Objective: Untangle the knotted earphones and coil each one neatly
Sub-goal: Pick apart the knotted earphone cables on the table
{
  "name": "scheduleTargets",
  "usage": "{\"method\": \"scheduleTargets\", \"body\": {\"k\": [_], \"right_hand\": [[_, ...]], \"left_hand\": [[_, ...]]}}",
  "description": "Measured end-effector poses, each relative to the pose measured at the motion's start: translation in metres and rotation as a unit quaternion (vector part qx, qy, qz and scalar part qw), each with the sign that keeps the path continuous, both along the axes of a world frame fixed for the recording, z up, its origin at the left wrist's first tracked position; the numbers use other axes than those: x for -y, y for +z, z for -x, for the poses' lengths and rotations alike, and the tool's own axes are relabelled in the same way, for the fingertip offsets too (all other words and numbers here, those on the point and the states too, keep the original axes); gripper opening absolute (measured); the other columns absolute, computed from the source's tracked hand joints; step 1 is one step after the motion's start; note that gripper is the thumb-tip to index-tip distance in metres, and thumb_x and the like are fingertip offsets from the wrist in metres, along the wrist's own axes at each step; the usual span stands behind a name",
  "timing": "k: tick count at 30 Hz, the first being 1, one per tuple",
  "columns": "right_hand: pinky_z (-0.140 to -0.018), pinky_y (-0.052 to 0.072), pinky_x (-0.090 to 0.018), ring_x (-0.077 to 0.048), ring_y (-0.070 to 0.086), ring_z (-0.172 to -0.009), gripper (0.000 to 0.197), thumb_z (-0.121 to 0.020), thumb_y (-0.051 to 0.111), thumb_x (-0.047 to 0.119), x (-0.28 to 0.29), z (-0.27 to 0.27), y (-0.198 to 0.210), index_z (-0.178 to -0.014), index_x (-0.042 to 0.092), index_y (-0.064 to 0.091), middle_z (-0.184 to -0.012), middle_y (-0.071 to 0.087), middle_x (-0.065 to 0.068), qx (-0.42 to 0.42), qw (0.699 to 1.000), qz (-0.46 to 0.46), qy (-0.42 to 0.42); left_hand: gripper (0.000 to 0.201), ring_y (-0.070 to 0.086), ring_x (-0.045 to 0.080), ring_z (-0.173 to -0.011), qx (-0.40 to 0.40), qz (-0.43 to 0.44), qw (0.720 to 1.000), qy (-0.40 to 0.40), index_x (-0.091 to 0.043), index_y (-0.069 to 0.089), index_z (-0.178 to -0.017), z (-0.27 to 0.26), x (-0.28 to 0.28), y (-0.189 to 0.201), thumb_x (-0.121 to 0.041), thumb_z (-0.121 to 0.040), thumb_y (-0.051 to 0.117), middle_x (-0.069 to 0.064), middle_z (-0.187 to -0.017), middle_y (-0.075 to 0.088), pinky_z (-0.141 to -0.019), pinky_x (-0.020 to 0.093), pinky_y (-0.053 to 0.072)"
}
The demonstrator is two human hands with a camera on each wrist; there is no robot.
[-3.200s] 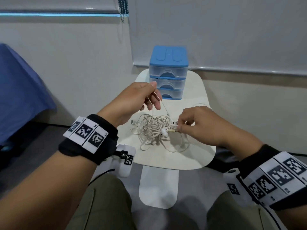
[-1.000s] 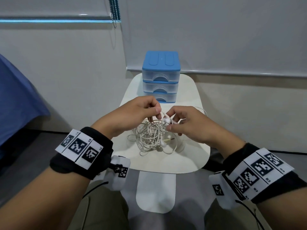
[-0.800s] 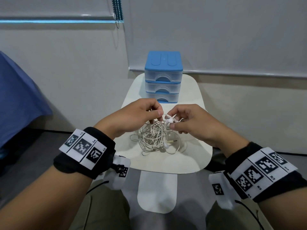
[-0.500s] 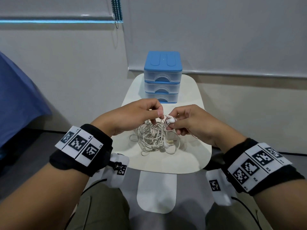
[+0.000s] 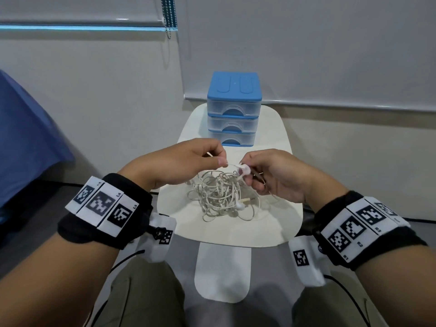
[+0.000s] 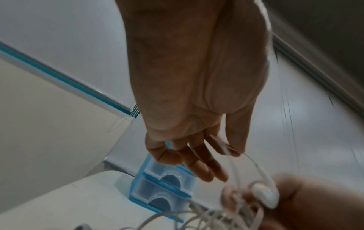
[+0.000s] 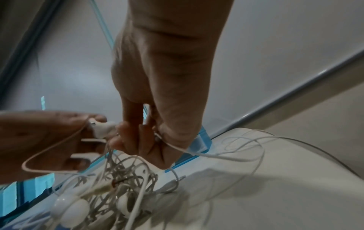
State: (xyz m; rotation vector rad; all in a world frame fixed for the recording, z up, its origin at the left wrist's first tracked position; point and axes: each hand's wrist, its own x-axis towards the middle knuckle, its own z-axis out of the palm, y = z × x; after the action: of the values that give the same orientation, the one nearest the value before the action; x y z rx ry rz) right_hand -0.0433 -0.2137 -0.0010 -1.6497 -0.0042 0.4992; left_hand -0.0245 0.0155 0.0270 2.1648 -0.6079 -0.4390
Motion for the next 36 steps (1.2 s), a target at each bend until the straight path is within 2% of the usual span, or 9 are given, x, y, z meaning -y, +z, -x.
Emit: {"method": "scheduleTargets", "body": {"k": [4,8,12,16,19,21,26,31,36], "right_hand": [[-0.049,0.027,-0.025,-0.016,0.038,-0.047,0.012,-0.103,0.054,0.016,-0.008,-0.001,-0.002,-0.095,0.016,0.064,-0.062,0.059,-0.008,0.029,0.996,0.089,0.006],[-0.048,0.025,-0.028,-0.016,0.037,-0.047,0.03,-0.105,0.046,0.029,-0.002,-0.001,0.011,-0.105,0.008,0.068,-0.062,0.059,-0.009,0.056,0.989,0.138,-0.023],[-0.048,0.027,-0.027,-0.016,0.038,-0.048,0.029,-0.103,0.043,0.016,0.009,0.0,0.025,-0.106,0.007,0.07,-0.065,0.061,-0.011,0.093,0.982,0.161,-0.028],[-0.05,0.028,-0.027,-0.016,0.039,-0.051,0.027,-0.096,0.047,0.003,0.013,0.003,0.035,-0.107,0.008,0.07,-0.069,0.063,-0.011,0.111,0.977,0.183,0.0],[-0.052,0.03,-0.027,-0.015,0.041,-0.054,0.029,-0.092,0.049,-0.001,0.014,0.006,0.035,-0.107,0.01,0.07,-0.073,0.068,-0.01,0.124,0.974,0.191,0.011],[-0.055,0.033,-0.028,-0.016,0.045,-0.059,0.026,-0.093,0.052,-0.002,0.014,0.008,0.031,-0.107,0.01,0.07,-0.076,0.072,-0.01,0.137,0.971,0.193,0.012],[-0.061,0.04,-0.03,-0.013,0.054,-0.065,0.016,-0.097,0.06,0.004,0.013,0.012,0.022,-0.106,0.014,0.069,-0.08,0.076,-0.006,0.163,0.965,0.207,0.02],[-0.057,0.033,-0.026,-0.013,0.043,-0.061,0.025,-0.095,0.054,-0.004,0.01,0.012,0.025,-0.104,0.009,0.072,-0.078,0.066,-0.009,0.17,0.974,0.148,-0.029],[-0.054,0.028,-0.023,-0.012,0.034,-0.057,0.033,-0.095,0.046,-0.005,0.003,0.01,0.048,-0.097,0.012,0.074,-0.078,0.054,-0.007,0.197,0.976,0.067,-0.068]], "left_hand": [[0.013,0.065,0.013,-0.103,0.007,0.096,0.995,-0.02,-0.01,0.06,-0.102,0.007,0.0,0.012,-0.022,-0.105,0.058,0.007,-0.114,0.075,-0.084,0.03,0.043],[0.008,0.055,0.024,-0.07,-0.037,0.161,0.986,-0.02,-0.011,0.06,-0.088,0.009,-0.015,0.018,-0.018,-0.092,0.058,0.013,-0.073,0.062,-0.071,0.031,0.043],[0.028,0.049,0.022,-0.06,0.003,0.02,0.999,0.042,-0.009,0.065,-0.083,0.004,-0.02,0.012,-0.032,-0.099,0.064,0.008,-0.063,0.054,-0.066,0.031,0.042],[0.015,0.07,0.02,-0.084,0.083,-0.084,0.986,0.117,-0.027,0.067,-0.091,0.0,-0.01,-0.001,-0.039,-0.099,0.062,-0.006,-0.087,0.073,-0.082,0.038,0.053],[0.004,0.064,0.013,-0.1,0.135,-0.094,0.982,0.094,-0.032,0.066,-0.1,0.004,0.006,-0.003,-0.034,-0.096,0.066,-0.01,-0.108,0.068,-0.086,0.03,0.051],[0.015,0.059,0.008,-0.106,0.16,-0.129,0.978,0.04,-0.03,0.068,-0.111,0.009,0.018,-0.005,-0.028,-0.096,0.067,-0.012,-0.115,0.065,-0.082,0.021,0.043],[0.016,0.061,0.004,-0.107,0.141,-0.119,0.983,0.002,-0.029,0.071,-0.109,0.015,0.034,-0.008,-0.026,-0.094,0.067,-0.018,-0.108,0.069,-0.092,0.023,0.048],[0.026,0.062,0.006,-0.107,0.093,-0.082,0.992,-0.025,-0.038,0.064,-0.115,0.016,0.031,-0.007,-0.028,-0.091,0.07,-0.014,-0.112,0.067,-0.093,0.025,0.049],[0.012,0.068,0.014,-0.094,0.118,-0.035,0.992,0.01,-0.027,0.067,-0.092,0.011,0.022,-0.003,-0.029,-0.088,0.078,-0.007,-0.097,0.072,-0.083,0.03,0.054]]}}
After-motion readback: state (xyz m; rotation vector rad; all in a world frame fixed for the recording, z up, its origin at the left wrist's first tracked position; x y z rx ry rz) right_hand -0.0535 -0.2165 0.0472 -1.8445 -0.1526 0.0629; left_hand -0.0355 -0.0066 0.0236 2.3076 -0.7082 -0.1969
